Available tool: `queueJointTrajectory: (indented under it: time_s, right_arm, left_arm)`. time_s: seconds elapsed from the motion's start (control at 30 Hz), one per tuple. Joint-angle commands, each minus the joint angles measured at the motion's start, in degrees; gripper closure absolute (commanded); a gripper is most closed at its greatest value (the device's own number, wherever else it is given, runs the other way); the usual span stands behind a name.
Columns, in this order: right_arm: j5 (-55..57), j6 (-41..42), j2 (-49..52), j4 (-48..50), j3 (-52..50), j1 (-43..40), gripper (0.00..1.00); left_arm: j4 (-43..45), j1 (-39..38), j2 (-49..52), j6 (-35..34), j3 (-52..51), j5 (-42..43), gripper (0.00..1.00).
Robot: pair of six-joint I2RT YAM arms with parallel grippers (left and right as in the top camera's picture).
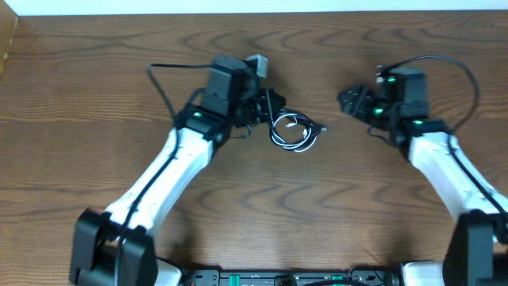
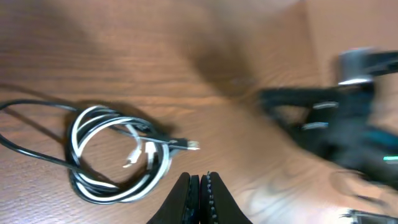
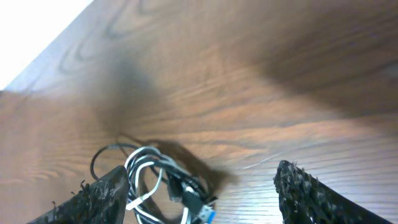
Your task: Untangle cables
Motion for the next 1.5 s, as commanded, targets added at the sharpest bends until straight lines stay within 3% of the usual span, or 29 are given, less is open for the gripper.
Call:
queueJointTrajectory:
  time_s: [0.0, 0.27, 0.47, 0.63, 1.0, 1.23, 1.37, 1.47]
  right_arm:
    - [-2.4, -4.4, -1.7, -1.8, 1.0, -1.6, 0.28]
    - [-1.9, -6.9, -1.6, -5.1, 0.9, -1.6, 0.27]
    - [-2.0, -7.1, -1.6, -5.1, 0.9, -1.6, 0.27]
    - [-1.9, -7.1, -1.6, -5.1, 0.9, -1.6, 0.26]
    - [-1.9, -7.1, -1.6, -5.1, 0.9, -1.4, 0.25]
    - [-1.9, -7.1, -1.6, -5.1, 0.9, -1.4, 0.24]
    - [-1.5, -7.3, -1.6, -5.1, 0.9, -1.4, 0.23]
    - [-1.5, -7.8, -1.6, -5.1, 0.9, -1.2, 0.23]
  left_arm:
    - [0.0, -0.6, 4.1, 4.6, 0.5, -6.2, 0.89]
    - [5.5, -0.6, 15.8, 8.9, 0.5, -9.0, 0.70]
    - [11.0, -0.7, 20.4, 8.9, 0.5, -11.8, 0.67]
    - [10.9, -1.4, 21.8, 8.9, 0.5, -17.9, 0.66]
    - [8.3, -5.1, 25.0, 8.9, 0.5, -18.1, 0.66]
    - [6.4, -7.8, 25.4, 8.9, 0.5, -18.8, 0.72]
    - [6.7, -8.2, 25.4, 8.9, 0.5, -19.6, 0.92]
    - [7.9, -8.2, 25.3, 9.4, 0.5, -17.7, 0.92]
